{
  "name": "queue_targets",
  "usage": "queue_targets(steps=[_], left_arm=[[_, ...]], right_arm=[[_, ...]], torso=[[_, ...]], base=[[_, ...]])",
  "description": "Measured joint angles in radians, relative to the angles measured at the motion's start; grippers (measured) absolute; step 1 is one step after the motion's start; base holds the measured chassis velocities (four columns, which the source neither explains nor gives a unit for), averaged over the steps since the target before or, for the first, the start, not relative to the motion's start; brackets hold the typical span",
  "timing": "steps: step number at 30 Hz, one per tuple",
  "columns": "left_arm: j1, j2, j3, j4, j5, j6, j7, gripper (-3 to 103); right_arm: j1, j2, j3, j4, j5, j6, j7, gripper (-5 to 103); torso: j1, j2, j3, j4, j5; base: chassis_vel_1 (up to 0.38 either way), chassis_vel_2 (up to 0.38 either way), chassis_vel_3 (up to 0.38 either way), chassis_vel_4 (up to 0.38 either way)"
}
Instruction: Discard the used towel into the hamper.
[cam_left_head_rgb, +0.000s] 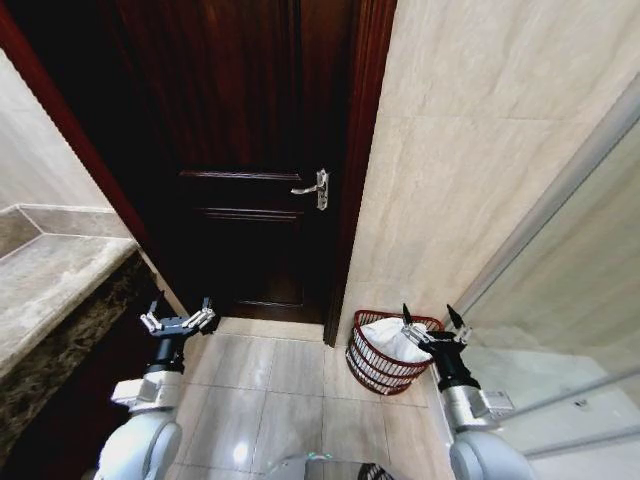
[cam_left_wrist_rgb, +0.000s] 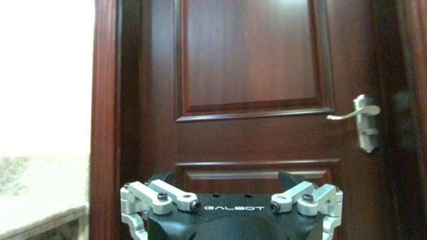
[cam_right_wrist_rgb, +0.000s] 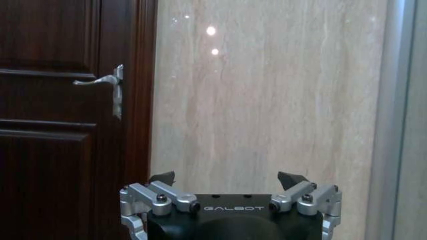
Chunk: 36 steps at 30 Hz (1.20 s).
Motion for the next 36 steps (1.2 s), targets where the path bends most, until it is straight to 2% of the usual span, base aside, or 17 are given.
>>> queue_targets(steps=[12,20,23,25,36], left_arm=[[0.005,0.008,-0.015,-0.005,-0.035,-0.01,0.025,100],[-0.003,-0.016,0.005,-0.012,-0.029,0.0,0.034,100],[-0.003,-0.016,0.005,-0.013,-0.029,0.0,0.036,100],[-0.009,-0.01,0.001,-0.015,-0.034,0.0,0.041,100],[-0.037,0.002,-0.001,-0.01,-0.043,0.025,0.032,100]], right_arm=[[-0.01,0.013,-0.001,0.019,-0.024,0.007,0.019,100],[0.029,-0.015,-0.001,0.006,-0.003,-0.033,0.027,100],[0.033,-0.016,-0.002,0.005,-0.003,-0.038,0.027,100],[0.047,-0.014,-0.01,0.0,-0.003,-0.053,0.029,100],[0.05,-0.013,-0.008,0.011,0.009,-0.072,0.033,100]], torso=[[0.022,0.051,0.029,0.0,0.0002],[0.042,0.094,0.053,0.0,0.0002],[0.044,0.099,0.056,0.0,0.0002],[0.053,0.12,0.067,0.0,0.0002],[0.074,0.166,0.092,0.0,0.0001]], base=[[0.0,0.0,0.0,0.0],[0.0,0.0,0.0,0.0],[0.0,0.0,0.0,0.0],[0.0,0.0,0.0,0.0],[0.0,0.0,0.0,0.0]])
